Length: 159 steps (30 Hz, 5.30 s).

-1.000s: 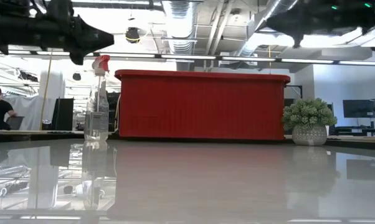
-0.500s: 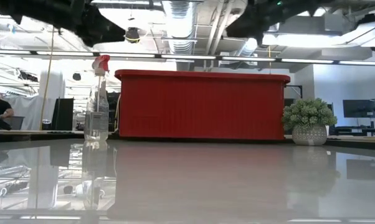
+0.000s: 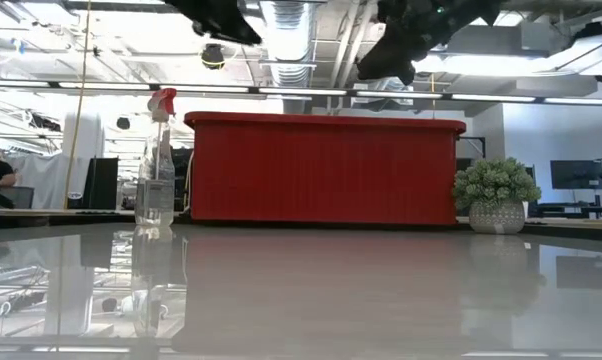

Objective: Fold Laundry from Bin
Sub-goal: Fold the dark blue pants

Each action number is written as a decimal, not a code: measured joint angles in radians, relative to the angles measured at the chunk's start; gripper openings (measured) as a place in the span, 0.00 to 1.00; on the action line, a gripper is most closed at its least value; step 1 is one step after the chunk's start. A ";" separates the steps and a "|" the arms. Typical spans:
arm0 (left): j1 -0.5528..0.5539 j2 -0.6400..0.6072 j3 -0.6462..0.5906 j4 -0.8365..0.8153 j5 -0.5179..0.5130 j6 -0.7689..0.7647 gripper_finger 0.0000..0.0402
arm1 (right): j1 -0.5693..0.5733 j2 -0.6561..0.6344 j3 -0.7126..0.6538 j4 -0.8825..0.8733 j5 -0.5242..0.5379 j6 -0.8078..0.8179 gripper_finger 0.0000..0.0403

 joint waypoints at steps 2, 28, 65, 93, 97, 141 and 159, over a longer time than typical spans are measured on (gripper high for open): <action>0.044 0.087 0.097 -0.071 -0.002 0.022 0.48 | 0.029 0.000 0.000 -0.061 0.000 0.003 0.36; 0.392 0.478 0.400 -0.341 0.035 0.143 0.48 | 0.183 0.000 0.000 -0.143 0.033 0.061 0.33; 0.360 0.533 0.562 -0.407 -0.353 0.348 0.01 | 0.131 0.000 0.000 -0.098 0.089 -0.128 0.33; 0.298 0.457 1.218 -0.400 -0.170 0.251 0.00 | 0.039 0.001 0.000 -0.006 0.089 -0.154 0.33; 0.261 0.410 1.214 -0.408 0.083 0.149 0.00 | 0.022 0.001 0.000 0.015 0.087 -0.155 0.33; -0.337 0.177 0.267 -0.678 0.764 -0.024 0.00 | 0.162 0.001 -0.187 -0.021 0.081 -0.033 0.33; -0.455 0.050 -0.182 -0.445 0.733 -0.526 0.24 | 0.262 0.000 -0.416 0.509 0.081 0.093 0.35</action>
